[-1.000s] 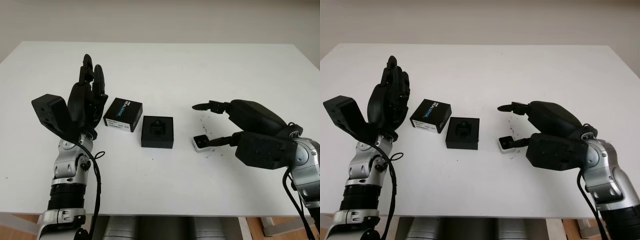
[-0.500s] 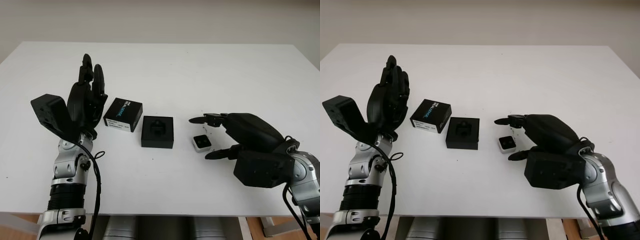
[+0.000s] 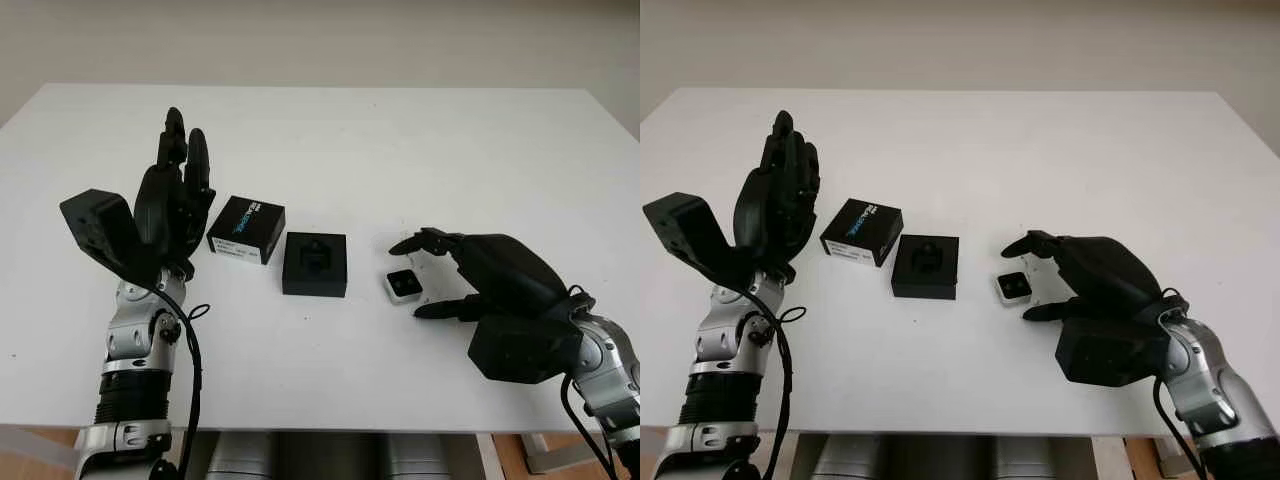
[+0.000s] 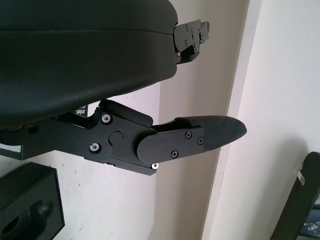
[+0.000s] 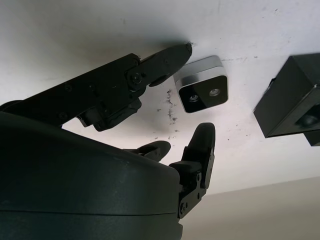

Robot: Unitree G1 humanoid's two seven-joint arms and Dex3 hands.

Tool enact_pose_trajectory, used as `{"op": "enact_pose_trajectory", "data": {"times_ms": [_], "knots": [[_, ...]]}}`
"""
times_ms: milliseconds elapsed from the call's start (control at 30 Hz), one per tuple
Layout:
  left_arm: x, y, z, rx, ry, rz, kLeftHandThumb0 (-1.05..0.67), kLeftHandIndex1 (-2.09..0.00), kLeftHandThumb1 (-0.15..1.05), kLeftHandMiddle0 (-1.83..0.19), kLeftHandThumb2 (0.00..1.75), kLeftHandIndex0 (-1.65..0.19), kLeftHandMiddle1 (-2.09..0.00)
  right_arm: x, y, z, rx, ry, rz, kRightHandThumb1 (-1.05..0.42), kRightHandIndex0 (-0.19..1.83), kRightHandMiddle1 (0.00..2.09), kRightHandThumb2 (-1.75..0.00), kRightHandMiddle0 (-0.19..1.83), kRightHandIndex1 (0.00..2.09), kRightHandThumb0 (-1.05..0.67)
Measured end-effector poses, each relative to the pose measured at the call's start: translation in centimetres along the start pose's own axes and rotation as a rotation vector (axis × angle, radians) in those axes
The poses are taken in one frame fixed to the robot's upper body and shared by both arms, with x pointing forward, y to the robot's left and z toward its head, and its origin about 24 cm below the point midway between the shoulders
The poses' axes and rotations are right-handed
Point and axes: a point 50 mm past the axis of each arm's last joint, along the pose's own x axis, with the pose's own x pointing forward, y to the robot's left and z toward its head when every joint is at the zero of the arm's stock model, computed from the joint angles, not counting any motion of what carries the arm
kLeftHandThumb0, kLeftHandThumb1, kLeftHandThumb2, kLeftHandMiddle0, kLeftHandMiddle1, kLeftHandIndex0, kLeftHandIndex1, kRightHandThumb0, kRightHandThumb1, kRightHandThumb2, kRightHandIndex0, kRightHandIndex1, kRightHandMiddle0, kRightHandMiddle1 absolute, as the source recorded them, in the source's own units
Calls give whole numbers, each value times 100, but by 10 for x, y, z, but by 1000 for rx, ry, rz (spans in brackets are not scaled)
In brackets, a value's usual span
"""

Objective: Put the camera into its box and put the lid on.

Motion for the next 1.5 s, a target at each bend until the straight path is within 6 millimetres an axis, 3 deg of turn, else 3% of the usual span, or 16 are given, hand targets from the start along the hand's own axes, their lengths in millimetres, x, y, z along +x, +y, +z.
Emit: {"op": "enact_pose_trajectory", "data": {"times_ms": [500, 833, 1067, 1500], "knots": [[-1, 0, 0, 1, 2, 3, -68, 0, 105, 19, 54, 19, 0, 9, 6, 3, 91, -1, 18, -81, 50, 109, -6, 19, 11, -41], [-1, 1, -1, 1, 3, 12, -67, 0, 105, 19, 54, 19, -1, 15, 6, 7, 142, -14, 101, -82, 41, 104, -5, 22, 6, -47], [-1, 1, -1, 1, 3, 11, -67, 0, 105, 19, 53, 19, 0, 15, 6, 8, 123, -20, 112, -82, 41, 115, -5, 29, 6, -46], [-1, 1, -1, -7, 2, 10, -66, 0, 105, 19, 52, 19, 0, 15, 2, 4, 38, 17, 102, -82, 40, 108, -5, 29, 5, -42]]}}
